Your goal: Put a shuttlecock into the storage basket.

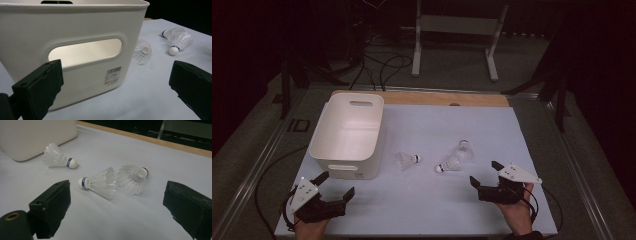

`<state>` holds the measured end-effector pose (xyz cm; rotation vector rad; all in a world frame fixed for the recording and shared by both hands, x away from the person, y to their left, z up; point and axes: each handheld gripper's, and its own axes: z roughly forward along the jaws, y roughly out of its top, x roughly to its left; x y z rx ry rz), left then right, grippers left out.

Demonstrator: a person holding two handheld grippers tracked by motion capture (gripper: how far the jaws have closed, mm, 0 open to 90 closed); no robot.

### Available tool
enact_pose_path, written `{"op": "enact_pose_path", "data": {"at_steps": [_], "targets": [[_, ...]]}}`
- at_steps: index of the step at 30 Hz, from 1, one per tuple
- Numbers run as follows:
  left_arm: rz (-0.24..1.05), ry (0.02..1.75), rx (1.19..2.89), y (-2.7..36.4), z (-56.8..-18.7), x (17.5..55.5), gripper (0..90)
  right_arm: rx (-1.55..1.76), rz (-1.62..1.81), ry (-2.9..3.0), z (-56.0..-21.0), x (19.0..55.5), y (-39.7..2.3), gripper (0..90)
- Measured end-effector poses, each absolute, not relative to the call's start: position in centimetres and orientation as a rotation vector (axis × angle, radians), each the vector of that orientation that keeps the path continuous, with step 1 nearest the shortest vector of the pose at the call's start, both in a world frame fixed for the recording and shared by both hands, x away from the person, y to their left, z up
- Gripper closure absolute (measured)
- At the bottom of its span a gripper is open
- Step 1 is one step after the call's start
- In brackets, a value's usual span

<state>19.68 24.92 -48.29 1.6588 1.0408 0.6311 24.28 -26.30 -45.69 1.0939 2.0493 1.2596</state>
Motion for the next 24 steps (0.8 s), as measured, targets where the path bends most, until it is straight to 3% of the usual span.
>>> {"op": "enact_pose_path", "data": {"at_steps": [24], "targets": [[0.665,1.025,1.67,24.6,-48.4,19.6,0.0,1.016,1.268,2.096,-43.7,27.2,-24.3,7.7]]}}
